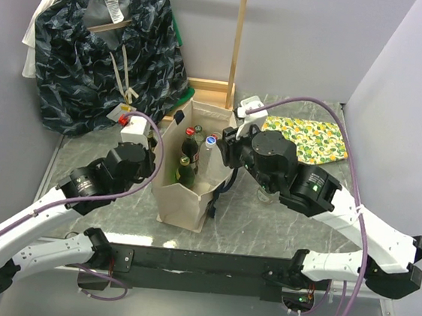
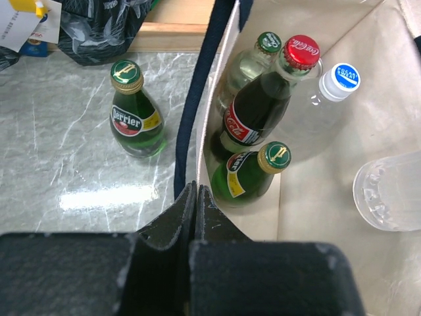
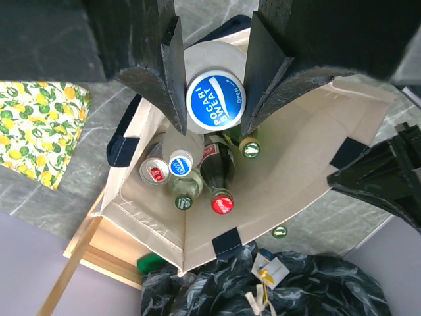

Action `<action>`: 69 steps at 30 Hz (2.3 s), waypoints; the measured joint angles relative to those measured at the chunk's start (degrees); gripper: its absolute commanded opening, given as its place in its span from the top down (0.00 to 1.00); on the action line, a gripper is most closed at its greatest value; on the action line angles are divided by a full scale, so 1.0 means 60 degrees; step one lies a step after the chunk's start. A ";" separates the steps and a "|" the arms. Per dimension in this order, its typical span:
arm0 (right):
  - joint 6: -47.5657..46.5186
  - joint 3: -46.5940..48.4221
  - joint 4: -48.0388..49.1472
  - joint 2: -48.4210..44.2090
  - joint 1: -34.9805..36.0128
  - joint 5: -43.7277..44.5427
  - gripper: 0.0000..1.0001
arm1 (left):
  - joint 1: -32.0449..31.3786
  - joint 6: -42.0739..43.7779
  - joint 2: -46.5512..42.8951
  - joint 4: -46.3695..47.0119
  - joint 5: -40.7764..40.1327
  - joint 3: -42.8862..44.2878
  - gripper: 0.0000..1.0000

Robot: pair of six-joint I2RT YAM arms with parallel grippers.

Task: Place the beverage into the canvas bag
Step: Place the drink in the canvas bag.

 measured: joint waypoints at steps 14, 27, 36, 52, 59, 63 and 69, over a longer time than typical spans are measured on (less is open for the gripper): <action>0.0076 -0.0423 0.0903 0.0907 0.0000 -0.0135 1.00 | 0.0000 0.0018 0.0036 0.0098 0.0131 0.0000 0.99; 0.0197 -0.1639 0.2331 0.1421 0.0000 0.0412 1.00 | 0.0000 0.0022 0.0211 0.0423 0.0331 0.0000 0.99; 0.0208 -0.1719 0.2929 0.1581 0.0000 0.0652 1.00 | 0.0000 0.0025 0.0277 0.0474 0.0346 0.0000 0.99; 0.0291 -0.1752 0.2914 0.1996 0.0000 0.0699 1.00 | 0.0000 0.0029 0.0291 0.0503 0.0346 0.0000 0.99; 0.0503 -0.1963 0.2922 0.2058 0.0000 0.0685 1.00 | 0.0000 0.0029 0.0291 0.0506 0.0346 0.0000 0.99; 0.0670 -0.2164 0.2925 0.2069 0.0000 0.0645 1.00 | 0.0000 0.0029 0.0291 0.0514 0.0346 0.0000 0.99; 0.0925 -0.2364 0.2994 0.2073 0.0000 0.0594 1.00 | 0.0000 0.0029 0.0291 0.0532 0.0346 0.0000 0.99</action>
